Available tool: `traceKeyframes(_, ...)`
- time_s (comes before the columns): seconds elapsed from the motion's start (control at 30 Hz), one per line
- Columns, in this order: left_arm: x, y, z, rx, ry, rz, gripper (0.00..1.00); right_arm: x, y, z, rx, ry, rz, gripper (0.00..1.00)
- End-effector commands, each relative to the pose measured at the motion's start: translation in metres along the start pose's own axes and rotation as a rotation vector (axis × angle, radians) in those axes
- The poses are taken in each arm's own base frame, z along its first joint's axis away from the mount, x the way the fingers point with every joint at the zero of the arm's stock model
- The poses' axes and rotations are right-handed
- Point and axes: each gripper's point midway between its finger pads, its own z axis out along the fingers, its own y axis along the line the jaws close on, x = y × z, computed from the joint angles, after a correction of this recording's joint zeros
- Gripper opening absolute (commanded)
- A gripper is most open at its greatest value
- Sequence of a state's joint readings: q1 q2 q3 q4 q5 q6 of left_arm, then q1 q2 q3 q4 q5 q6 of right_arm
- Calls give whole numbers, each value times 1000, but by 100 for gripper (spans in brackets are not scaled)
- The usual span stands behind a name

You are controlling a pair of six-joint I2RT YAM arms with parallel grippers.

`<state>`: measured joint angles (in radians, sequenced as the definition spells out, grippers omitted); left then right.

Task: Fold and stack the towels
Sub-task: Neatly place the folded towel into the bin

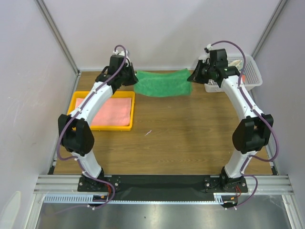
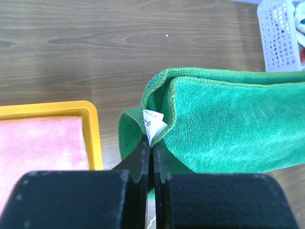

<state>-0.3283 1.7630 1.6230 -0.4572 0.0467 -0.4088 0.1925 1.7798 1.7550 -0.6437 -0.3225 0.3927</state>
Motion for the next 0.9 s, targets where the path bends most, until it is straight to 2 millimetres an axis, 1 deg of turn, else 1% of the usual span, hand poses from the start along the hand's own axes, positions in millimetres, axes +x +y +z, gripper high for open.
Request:
traceKeyframes(0.0,-29,-1,-34,26,-41,48,0,-8,8,-1,-22,6,24,0)
traceKeyframes(0.03,-32,4,-36,22,-46,44,0,-7,12,1,-33,12,26,0)
traceKeyframes(0.07,-36,15,-39,12,-47,34,0,-8,20,4,-52,13,20,0)
traceKeyframes(0.13,-42,26,-46,7,-59,39,0,-7,32,8,-77,18,14,0)
traceKeyframes(0.17,-47,36,-50,4,-65,34,0,-3,48,15,-106,24,-5,0)
traceKeyframes(0.23,-49,48,-60,-5,-70,61,0,2,65,25,-139,31,-18,0)
traceKeyframes(0.27,-52,61,-63,-23,-75,60,0,7,75,30,-154,42,-17,0)
traceKeyframes(0.3,-51,67,-65,-28,-71,67,0,15,89,43,-174,63,-17,0)
traceKeyframes(0.33,-46,77,-66,-46,-52,83,0,19,98,49,-188,72,-11,0)
traceKeyframes(0.37,-49,92,-70,-75,-58,74,0,21,106,57,-202,75,17,0)
traceKeyframes(0.4,-48,101,-71,-86,-55,72,0,24,113,64,-217,80,28,0)
traceKeyframes(0.43,-43,110,-72,-94,-42,72,0,28,126,78,-244,85,27,0)
traceKeyframes(0.5,-50,140,-81,-138,-66,49,0,29,141,88,-270,82,52,0)
traceKeyframes(0.53,-50,150,-82,-149,-72,50,0,28,155,99,-301,68,43,0)
traceKeyframes(0.57,-52,169,-86,-172,-81,31,0,30,164,104,-321,65,39,0)
traceKeyframes(0.6,-53,178,-87,-178,-84,42,0,31,172,110,-339,63,40,0)
traceKeyframes(0.63,-53,187,-88,-178,-88,39,0,36,189,119,-373,62,21,0)
traceKeyframes(0.67,-55,204,-91,-200,-90,24,0,39,195,125,-389,65,18,0)
traceKeyframes(0.73,-54,224,-90,-216,-86,13,0,45,210,135,-426,64,16,0)
traceKeyframes(0.77,-57,238,-95,-216,-98,-11,0,56,218,146,-439,77,11,0)
traceKeyframes(0.8,-58,245,-96,-219,-103,-28,0,60,224,149,-449,78,13,0)
traceKeyframes(0.83,-60,257,-94,-229,-113,-40,0,61,231,152,-469,65,16,0)
traceKeyframes(0.87,-62,272,-100,-253,-123,-58,0,71,237,161,-476,78,13,0)
